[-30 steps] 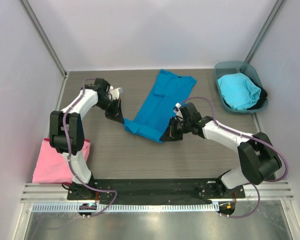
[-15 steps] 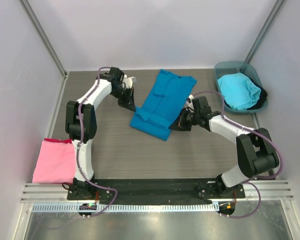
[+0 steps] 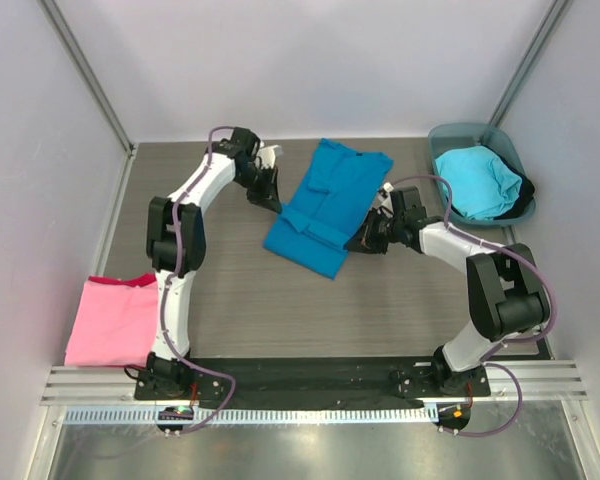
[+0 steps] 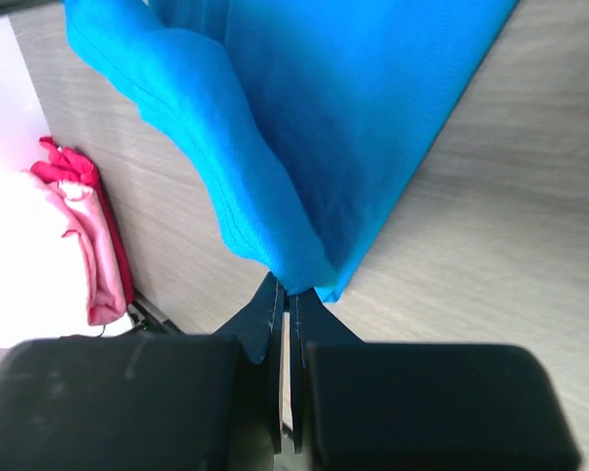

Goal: Fold and stack the t-shirts
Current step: Fold the tshirt

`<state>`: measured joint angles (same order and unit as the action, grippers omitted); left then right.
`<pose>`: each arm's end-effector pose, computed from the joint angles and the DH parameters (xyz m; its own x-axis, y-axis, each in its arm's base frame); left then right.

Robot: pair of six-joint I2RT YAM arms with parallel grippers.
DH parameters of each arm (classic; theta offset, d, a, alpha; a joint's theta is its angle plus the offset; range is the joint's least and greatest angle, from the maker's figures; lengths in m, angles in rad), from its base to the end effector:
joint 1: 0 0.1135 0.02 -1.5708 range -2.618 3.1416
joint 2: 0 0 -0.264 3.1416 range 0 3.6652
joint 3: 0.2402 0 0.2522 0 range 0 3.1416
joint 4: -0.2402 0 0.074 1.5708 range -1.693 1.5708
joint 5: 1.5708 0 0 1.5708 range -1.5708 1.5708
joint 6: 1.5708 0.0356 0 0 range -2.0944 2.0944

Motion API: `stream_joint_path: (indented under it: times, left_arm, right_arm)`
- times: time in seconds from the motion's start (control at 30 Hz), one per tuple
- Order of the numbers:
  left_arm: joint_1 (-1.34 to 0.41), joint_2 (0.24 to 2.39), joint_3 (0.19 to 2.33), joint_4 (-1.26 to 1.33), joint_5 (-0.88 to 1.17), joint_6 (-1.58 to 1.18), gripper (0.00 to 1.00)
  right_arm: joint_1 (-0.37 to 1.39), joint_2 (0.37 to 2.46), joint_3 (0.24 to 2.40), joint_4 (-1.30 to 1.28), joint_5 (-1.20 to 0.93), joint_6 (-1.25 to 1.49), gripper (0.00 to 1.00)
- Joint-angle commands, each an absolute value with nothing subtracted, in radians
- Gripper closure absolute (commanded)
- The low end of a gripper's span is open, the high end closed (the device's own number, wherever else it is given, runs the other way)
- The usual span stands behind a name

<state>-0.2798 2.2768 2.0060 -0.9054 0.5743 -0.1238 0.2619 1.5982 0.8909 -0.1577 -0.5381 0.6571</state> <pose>0.4592 -0.1521 0.2108 -0.9339 0.1605 -0.3196 0.3197 0.7750 -0.5451 0.3046 0.1005 0.1842 -0.9140 0.2980 -0.2753 0.0188 0.7089 0.7050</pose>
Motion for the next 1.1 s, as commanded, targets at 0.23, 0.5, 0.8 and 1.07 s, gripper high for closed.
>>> stream_joint_path:
  times: [0.23, 0.5, 0.8, 1.07]
  left_arm:
    - [-0.284, 2.338, 2.112, -0.858, 0.526, -0.135, 1.00]
    - [-0.298, 2.394, 2.174, -0.854, 0.506, -0.127, 0.96]
    - [-0.305, 2.425, 2.209, -0.847, 0.502, -0.127, 0.94]
    - [-0.318, 2.436, 2.230, -0.853, 0.469, -0.126, 0.80]
  right_arm:
    - [0.212, 1.715, 1.046, -0.137, -0.523, 0.588, 0.99]
    - [0.212, 1.781, 1.097, -0.144, -0.517, 0.580, 0.99]
    - [0.212, 1.755, 1.054, -0.164, -0.506, 0.566, 0.99]
    - [0.203, 1.766, 1.048, -0.167, -0.485, 0.554, 0.90]
